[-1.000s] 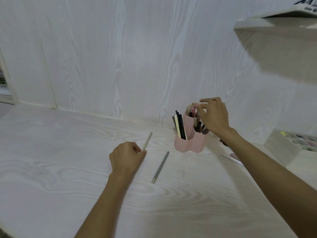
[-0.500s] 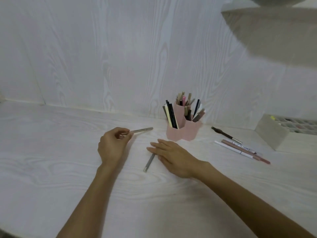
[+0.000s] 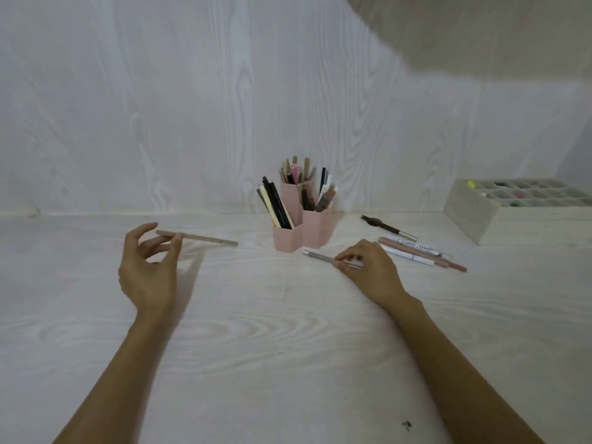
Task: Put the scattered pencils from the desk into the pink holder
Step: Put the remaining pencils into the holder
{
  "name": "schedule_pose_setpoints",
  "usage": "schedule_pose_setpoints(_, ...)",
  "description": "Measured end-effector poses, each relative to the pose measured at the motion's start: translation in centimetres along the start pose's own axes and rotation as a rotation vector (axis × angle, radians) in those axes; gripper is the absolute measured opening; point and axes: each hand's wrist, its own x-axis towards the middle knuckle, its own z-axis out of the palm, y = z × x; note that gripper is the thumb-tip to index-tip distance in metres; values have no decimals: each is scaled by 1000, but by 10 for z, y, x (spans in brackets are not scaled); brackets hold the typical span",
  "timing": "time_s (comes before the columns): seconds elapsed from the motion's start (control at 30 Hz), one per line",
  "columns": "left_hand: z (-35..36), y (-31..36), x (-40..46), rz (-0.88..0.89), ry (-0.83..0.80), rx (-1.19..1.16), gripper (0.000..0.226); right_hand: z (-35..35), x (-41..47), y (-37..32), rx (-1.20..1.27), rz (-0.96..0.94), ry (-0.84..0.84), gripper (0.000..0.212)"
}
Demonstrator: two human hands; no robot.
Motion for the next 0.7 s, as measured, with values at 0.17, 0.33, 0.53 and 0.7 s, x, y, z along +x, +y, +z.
schedule_pose_setpoints(0.17,10,60,17,151,164,-129,17,7,0,3,-17,-9,10,10)
schedule_pose_setpoints(0.33,62,160,43,371,140,-272,25,6,1,3,-21,-5,21,10)
schedule_pose_setpoints(0.53,124,183,39,518,-211,109,33,5,0,2,-11,-18,26,10)
schedule_pose_setpoints(0.7,151,157,31,547,-385,372,21,5,-1,2,5,-21,29,11)
